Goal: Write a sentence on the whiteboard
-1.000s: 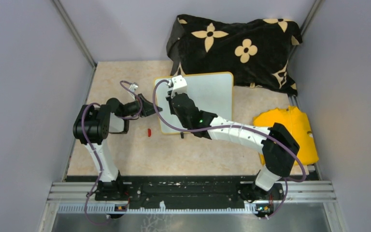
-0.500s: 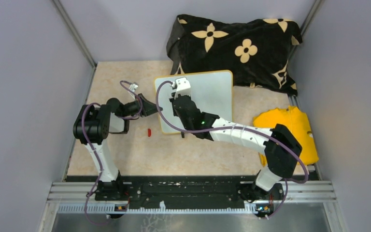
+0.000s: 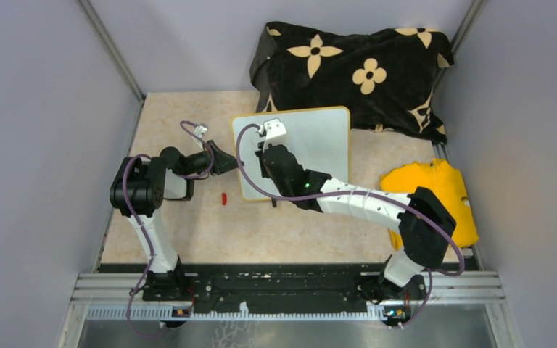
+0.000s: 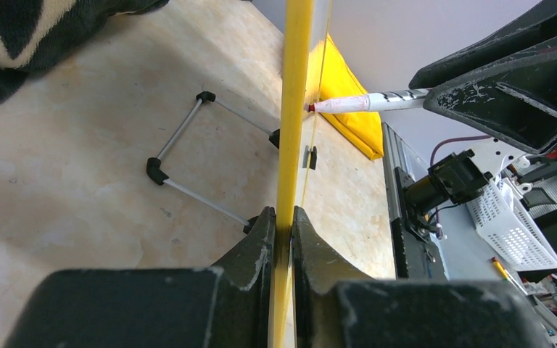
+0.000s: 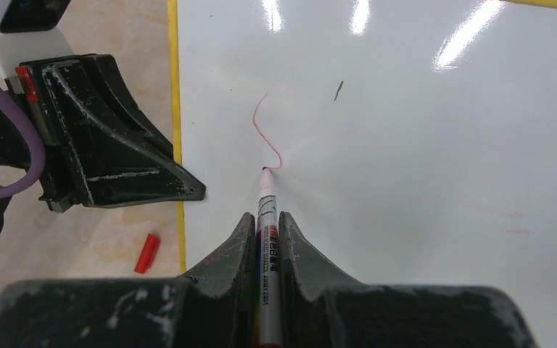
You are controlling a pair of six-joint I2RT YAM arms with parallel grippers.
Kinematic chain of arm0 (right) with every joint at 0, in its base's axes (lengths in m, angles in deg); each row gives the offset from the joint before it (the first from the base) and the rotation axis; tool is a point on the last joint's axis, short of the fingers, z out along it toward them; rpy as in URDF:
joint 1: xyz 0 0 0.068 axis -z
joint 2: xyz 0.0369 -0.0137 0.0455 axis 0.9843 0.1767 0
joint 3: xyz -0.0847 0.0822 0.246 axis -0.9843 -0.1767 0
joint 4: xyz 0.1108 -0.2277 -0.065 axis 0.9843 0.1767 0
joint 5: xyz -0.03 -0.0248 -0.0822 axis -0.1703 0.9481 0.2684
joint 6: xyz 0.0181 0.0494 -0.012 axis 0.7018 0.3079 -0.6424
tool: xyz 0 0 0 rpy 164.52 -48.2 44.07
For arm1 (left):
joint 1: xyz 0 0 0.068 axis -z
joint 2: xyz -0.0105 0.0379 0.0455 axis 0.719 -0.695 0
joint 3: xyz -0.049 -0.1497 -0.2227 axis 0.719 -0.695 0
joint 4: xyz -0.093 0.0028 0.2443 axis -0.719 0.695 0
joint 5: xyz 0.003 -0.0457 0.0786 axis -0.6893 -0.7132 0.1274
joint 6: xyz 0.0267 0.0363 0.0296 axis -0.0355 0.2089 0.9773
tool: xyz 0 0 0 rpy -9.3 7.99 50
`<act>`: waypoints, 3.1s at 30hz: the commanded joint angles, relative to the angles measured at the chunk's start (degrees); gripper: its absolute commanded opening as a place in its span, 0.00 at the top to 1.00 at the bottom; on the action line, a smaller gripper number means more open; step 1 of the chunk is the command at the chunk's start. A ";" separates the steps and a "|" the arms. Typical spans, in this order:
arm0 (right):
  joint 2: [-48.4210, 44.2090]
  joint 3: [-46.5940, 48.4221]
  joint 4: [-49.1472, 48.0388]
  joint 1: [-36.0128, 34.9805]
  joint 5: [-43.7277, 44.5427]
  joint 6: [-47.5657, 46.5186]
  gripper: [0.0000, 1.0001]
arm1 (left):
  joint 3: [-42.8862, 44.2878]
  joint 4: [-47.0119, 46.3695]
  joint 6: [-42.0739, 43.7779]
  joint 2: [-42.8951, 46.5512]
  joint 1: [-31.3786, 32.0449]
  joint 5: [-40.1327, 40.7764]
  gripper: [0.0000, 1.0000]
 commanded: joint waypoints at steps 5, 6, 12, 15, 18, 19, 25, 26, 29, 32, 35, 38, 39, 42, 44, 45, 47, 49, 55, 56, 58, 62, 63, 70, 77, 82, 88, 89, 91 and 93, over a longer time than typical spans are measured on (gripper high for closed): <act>2.25 3.07 -1.03 0.67 -2.24 0.67 1.00 | 0.23 -13.90 -0.44 -1.16 -0.08 -0.78 1.00; 2.54 3.39 -1.12 0.65 -2.34 0.72 1.00 | 0.23 -13.86 -0.43 -1.20 -0.07 -0.77 1.00; 2.94 4.33 -1.07 0.36 -2.94 0.81 1.00 | 0.25 -13.85 -0.43 -1.25 -0.02 -0.86 1.00; -0.21 2.48 -1.26 0.39 -3.18 0.71 1.00 | 0.29 -13.85 -0.43 -1.37 -0.05 -0.85 1.00; -4.45 0.21 -1.14 0.36 -3.65 0.41 1.00 | 0.31 -13.84 -0.50 -1.47 -0.05 -0.88 1.00; -5.86 -0.56 -1.09 0.36 -3.72 0.26 1.00 | 0.31 -13.90 -0.52 -1.55 -0.06 -0.93 1.00; -12.78 -5.54 -2.66 0.70 -0.83 -1.40 1.00 | 0.33 -13.91 -0.50 -1.62 -0.02 -0.87 1.00; -13.33 -6.34 -3.30 1.08 -0.50 -1.62 1.00 | 0.32 -13.91 -0.52 -1.64 -0.01 -0.86 1.00; -13.84 -7.66 -5.05 1.90 -0.54 -1.69 1.00 | 0.35 -13.89 -0.52 -1.65 -0.04 -0.86 1.00; -12.85 -7.35 -6.12 1.95 -1.27 -2.03 1.00 | 0.30 -13.88 -0.52 -1.56 -0.01 -0.93 1.00; -11.68 -6.75 -7.33 1.95 -2.40 -2.05 1.00 | 0.31 -13.88 -0.52 -1.56 -0.03 -0.94 1.00; -10.37 -5.54 -7.55 1.99 -3.21 -1.96 1.00 | 0.40 -13.90 -0.52 -1.55 -0.05 -1.02 1.00; -9.95 -5.11 -7.60 1.96 -3.34 -1.89 1.00 | 0.46 -13.91 -0.52 -1.64 -0.06 -1.03 1.00; -8.77 -4.25 -7.69 1.95 -3.64 -1.87 1.00 | 0.45 -13.88 -0.52 -1.60 -0.08 -1.02 1.00; -7.93 -3.56 -7.56 1.91 -3.58 -1.87 1.00 | 0.52 -13.89 -0.52 -1.59 -0.07 -1.07 1.00; -7.55 -3.39 -7.63 1.96 -3.55 -1.83 1.00 | 0.49 -13.86 -0.52 -1.56 -0.04 -1.05 1.00; -6.97 -2.97 -7.95 2.00 -3.57 -1.63 1.00 | 0.48 -13.89 -0.58 -1.64 -0.01 -1.03 1.00; -6.50 -2.57 -8.28 1.95 -3.50 -1.56 1.00 | 0.48 -13.89 -0.56 -1.64 -0.05 -1.19 1.00; -5.11 -1.29 -8.39 2.07 -2.37 -1.43 1.00 | 0.56 -13.89 -0.64 -1.65 -0.06 -1.12 1.00; -4.80 -1.16 -8.30 2.23 -2.15 -1.43 1.00 | 0.55 -13.90 -0.61 -1.65 -0.07 -1.17 1.00; -4.33 -0.77 -7.60 2.47 -1.79 -1.22 1.00 | 0.56 -13.91 -0.69 -1.67 -0.08 -1.16 1.00; -3.19 -0.38 -6.33 2.91 -1.42 -0.63 1.00 | 0.61 -13.84 -0.70 -1.65 -0.02 -1.11 1.00; -3.00 -0.38 -5.98 2.96 -1.18 -0.52 1.00 | 0.61 -13.90 -0.70 -1.63 -0.03 -1.10 1.00; -2.48 -1.05 -4.33 3.36 -0.23 0.19 1.00 | 0.61 -13.90 -0.70 -1.74 -0.03 -1.11 1.00; -3.12 -2.91 -3.78 3.38 -0.32 0.67 1.00 | 0.58 -13.90 -0.70 -1.73 -0.03 -1.15 1.00; -4.21 -4.83 -3.34 3.36 -0.65 1.74 1.00 | 0.62 -13.86 -0.77 -1.76 0.00 -1.15 1.00; -5.24 -5.94 -2.75 3.34 -1.59 2.42 1.00 | 0.51 -13.85 -0.71 -1.65 -0.03 -1.09 1.00; -5.32 -5.95 -2.58 3.14 -1.75 2.44 1.00 | 0.57 -13.83 -0.70 -1.61 -0.05 -1.10 1.00; -5.39 -6.10 -2.46 3.01 -1.67 2.50 1.00 | 0.53 -13.85 -0.78 -1.54 -0.01 -1.11 1.00; -5.37 -6.10 -2.58 3.00 -1.39 2.76 1.00 | 0.53 -13.85 -0.77 -1.49 -0.08 -1.03 1.00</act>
